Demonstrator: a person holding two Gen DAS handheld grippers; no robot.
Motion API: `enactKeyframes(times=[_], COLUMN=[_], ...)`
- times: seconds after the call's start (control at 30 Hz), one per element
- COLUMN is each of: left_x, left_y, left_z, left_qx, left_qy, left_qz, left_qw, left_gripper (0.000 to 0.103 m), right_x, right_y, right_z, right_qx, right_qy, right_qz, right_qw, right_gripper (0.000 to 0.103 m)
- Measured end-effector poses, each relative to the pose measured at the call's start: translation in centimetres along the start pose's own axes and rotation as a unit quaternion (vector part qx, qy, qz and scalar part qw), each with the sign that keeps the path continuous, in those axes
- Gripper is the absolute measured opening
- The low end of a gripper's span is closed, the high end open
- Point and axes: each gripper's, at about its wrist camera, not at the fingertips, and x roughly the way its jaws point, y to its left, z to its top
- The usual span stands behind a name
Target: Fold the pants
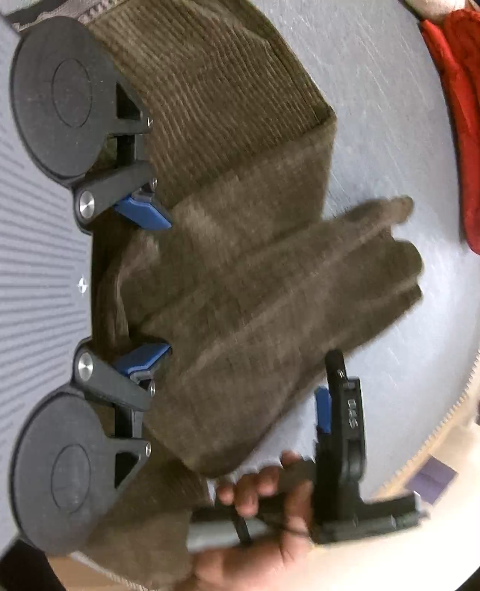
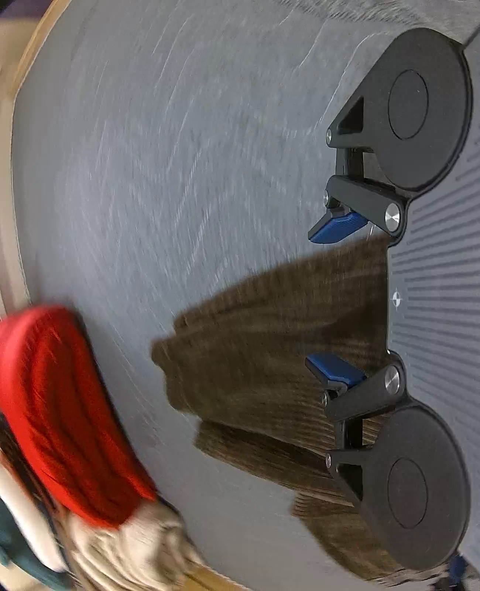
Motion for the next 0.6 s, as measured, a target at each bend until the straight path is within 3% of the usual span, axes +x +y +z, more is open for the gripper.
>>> enactKeyframes(times=[0.07,0.2,0.33,0.4,0.43,0.5,0.6], left_x=[0.7,0.8,-0.1,-0.7,-1.0,-1.4,-1.8], left_y=[0.9,3.0,4.8,6.1,6.6,7.9,10.5], left_z=[0.0,0.8,1.1,1.2,1.1,1.3,1.4], left_qx=[0.0,-0.045,-0.1,-0.138,-0.152,-0.17,-0.223], left_qy=[0.017,0.025,0.007,-0.01,-0.017,-0.024,-0.032], left_qz=[0.03,0.025,0.05,0.087,0.105,0.16,0.136], left_qw=[0.9994,0.9983,0.9937,0.9866,0.9827,0.9722,0.9647], left_gripper=[0.015,0.008,0.007,0.007,0.0,0.0,0.0], right_x=[0.6,1.1,1.0,0.6,0.6,0.4,0.5], right_y=[0.8,1.6,1.9,1.7,1.6,1.4,1.5], right_z=[-0.1,-0.1,-0.1,-0.1,-0.1,0.0,0.1], right_qx=[-0.026,-0.051,-0.058,-0.048,-0.043,-0.032,-0.023], right_qy=[0.012,0.016,0.013,0.01,0.01,0.006,0.004], right_qz=[0.004,0.0,0.001,0.006,0.009,0.015,0.022], right_qw=[1.0,0.999,0.998,0.999,0.999,0.999,1.0], right_gripper=[0.07,0.076,0.076,0.074,0.074,0.074,0.074])
